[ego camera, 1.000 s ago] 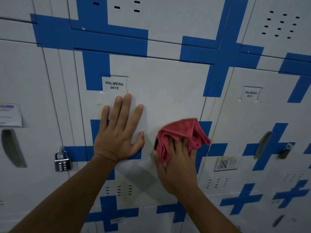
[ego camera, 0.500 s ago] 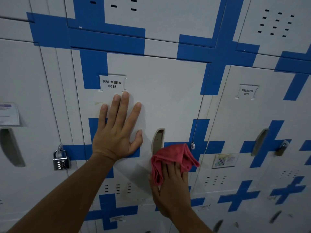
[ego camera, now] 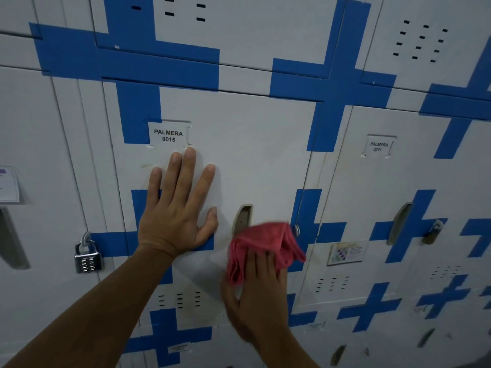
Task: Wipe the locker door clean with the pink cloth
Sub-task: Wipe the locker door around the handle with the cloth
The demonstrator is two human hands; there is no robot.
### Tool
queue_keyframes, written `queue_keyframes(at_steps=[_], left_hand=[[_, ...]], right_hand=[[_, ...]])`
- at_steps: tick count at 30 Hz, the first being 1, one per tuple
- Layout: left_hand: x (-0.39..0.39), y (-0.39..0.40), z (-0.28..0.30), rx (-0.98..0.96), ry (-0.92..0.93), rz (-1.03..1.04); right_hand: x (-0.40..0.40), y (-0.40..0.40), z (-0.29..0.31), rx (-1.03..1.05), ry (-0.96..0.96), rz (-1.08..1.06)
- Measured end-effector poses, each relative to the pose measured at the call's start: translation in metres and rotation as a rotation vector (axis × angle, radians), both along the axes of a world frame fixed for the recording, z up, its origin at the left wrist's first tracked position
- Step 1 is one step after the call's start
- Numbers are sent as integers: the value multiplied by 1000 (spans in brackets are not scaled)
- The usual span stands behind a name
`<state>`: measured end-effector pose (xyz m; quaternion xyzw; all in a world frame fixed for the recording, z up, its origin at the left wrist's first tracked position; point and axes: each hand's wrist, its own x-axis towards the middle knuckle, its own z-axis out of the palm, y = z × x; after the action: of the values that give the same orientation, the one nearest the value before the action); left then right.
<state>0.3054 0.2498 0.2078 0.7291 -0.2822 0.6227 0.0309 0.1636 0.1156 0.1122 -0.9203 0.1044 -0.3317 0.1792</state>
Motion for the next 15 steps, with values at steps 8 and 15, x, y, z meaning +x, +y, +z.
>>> queue_keyframes(at_steps=[8,15], left_hand=[[-1,1,0,7,24,6],[-1,2,2,13,41,0]], right_hand=[[6,-20,28,-109,-36,-80],[11,-11,49,-15,-115,-183]])
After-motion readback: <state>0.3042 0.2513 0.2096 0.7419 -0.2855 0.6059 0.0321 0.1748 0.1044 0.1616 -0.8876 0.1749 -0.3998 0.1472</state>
